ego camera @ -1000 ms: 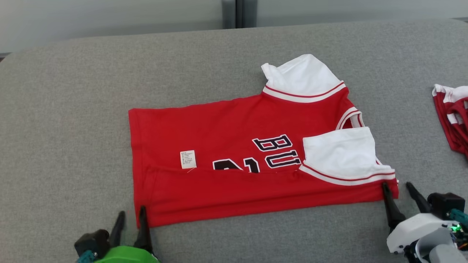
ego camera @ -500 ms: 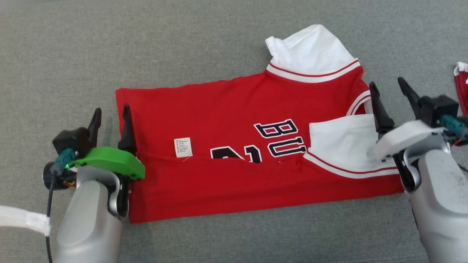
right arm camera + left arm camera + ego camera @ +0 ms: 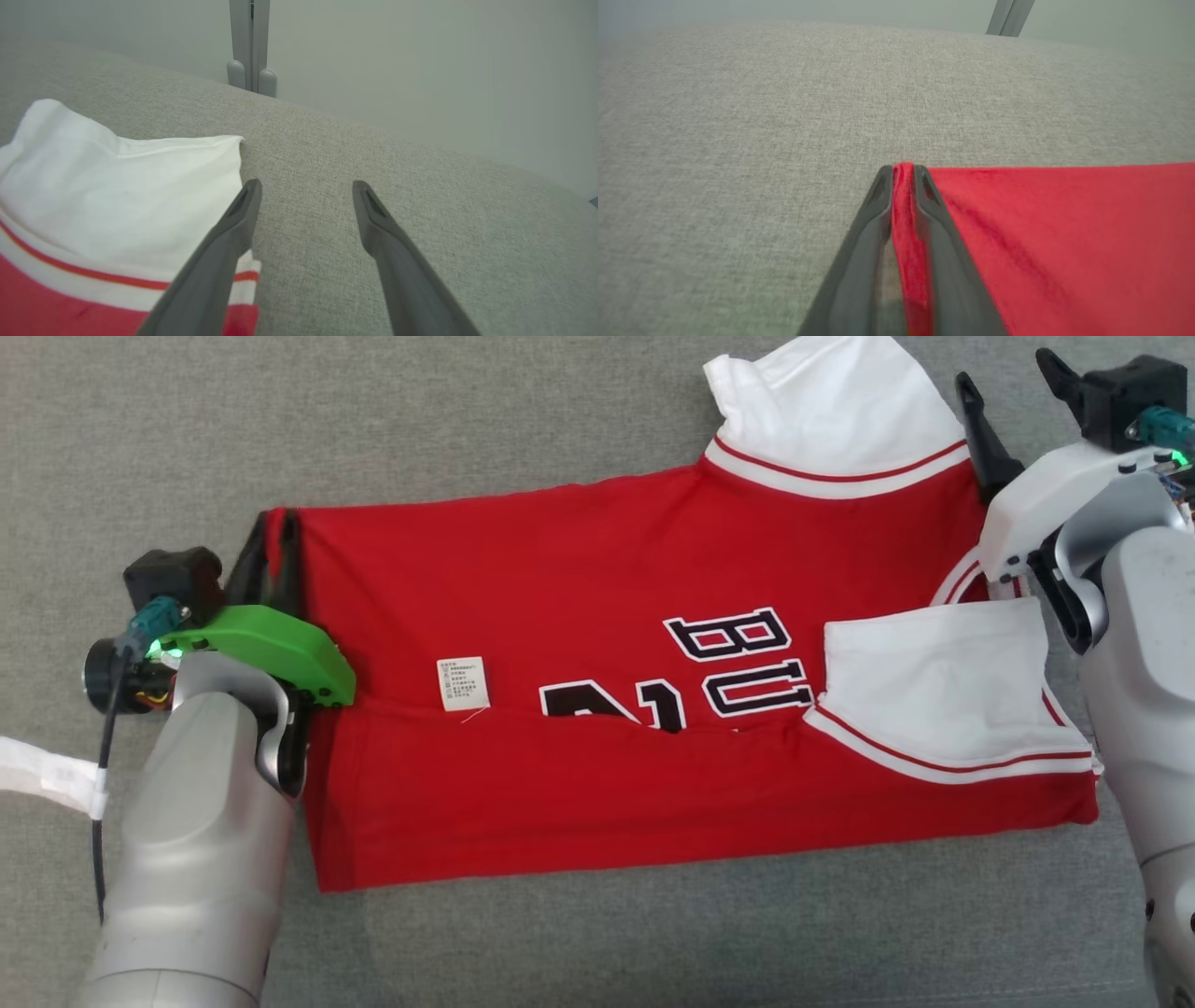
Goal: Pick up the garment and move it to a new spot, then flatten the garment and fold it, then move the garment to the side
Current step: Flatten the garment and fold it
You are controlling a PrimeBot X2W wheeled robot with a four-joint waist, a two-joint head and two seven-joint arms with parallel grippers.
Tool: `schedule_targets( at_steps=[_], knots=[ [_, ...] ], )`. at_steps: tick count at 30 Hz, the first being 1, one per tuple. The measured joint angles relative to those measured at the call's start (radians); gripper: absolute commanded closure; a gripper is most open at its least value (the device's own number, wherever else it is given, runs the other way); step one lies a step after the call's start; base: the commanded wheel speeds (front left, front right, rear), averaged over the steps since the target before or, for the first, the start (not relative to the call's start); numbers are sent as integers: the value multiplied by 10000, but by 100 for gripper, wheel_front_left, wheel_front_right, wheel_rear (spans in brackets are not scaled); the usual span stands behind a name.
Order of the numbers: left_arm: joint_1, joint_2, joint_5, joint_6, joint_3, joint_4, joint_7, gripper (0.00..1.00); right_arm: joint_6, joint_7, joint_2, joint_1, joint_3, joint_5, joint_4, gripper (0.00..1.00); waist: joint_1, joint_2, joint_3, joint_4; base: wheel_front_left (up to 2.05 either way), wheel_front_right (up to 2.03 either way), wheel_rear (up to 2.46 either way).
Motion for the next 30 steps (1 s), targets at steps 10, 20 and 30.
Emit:
schedule_targets(
  at_steps=[10,20,30],
  knots=[
    [-133,-382,-86,-21,-938,-433,4,100,0,989,-232,-1658,422,600,1425,0,0,0,263,841,0,0,0],
    [-117,-508,-431,-25,-1413,-918,6,100,0,1540,-123,-2462,673,892,2855,64,0,0,576,1462,0,0,0],
    [-40,-476,-506,-27,-1047,-1505,19,100,0,-176,-637,-2991,-6,196,3166,100,0,0,642,1501,0,0,0]
  ],
)
